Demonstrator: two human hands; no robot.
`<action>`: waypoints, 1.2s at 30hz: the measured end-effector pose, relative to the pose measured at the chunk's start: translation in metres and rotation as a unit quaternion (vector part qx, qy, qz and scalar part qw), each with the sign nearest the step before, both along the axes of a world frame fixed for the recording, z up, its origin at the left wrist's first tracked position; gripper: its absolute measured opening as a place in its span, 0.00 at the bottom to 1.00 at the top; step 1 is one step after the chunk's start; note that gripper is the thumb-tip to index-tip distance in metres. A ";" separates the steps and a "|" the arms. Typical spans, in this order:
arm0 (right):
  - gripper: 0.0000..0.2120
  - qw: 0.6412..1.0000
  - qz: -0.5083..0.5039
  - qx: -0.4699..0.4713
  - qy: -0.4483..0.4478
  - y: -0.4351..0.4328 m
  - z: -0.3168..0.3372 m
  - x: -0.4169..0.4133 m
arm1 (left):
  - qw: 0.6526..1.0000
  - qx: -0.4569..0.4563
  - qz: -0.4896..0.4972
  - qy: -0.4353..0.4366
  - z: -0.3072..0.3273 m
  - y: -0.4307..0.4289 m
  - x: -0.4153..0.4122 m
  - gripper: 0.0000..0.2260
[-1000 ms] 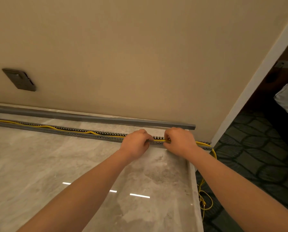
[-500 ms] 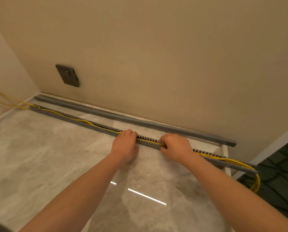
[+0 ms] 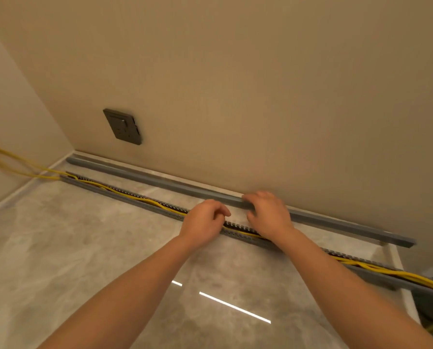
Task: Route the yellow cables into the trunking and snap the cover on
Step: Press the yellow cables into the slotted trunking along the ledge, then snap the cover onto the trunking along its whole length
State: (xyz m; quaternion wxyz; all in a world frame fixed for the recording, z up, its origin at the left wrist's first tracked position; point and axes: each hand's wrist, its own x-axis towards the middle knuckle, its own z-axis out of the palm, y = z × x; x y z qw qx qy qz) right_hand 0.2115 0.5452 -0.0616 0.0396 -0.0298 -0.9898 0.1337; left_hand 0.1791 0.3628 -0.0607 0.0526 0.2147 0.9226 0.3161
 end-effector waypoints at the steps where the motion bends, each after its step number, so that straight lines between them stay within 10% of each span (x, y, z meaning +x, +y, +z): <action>1: 0.22 1.000 0.001 0.001 0.000 -0.006 -0.003 -0.009 | 1.000 -0.003 -0.003 0.007 -0.001 -0.005 -0.004 0.11; 22: 0.12 0.998 -0.057 0.032 0.021 -0.099 -0.010 -0.077 | 0.994 0.082 0.028 -0.073 -0.008 -0.096 -0.059 0.11; 36: 0.17 0.995 -0.095 0.003 0.026 -0.082 0.055 -0.012 | 0.941 0.199 0.204 -0.182 0.033 -0.097 -0.026 0.30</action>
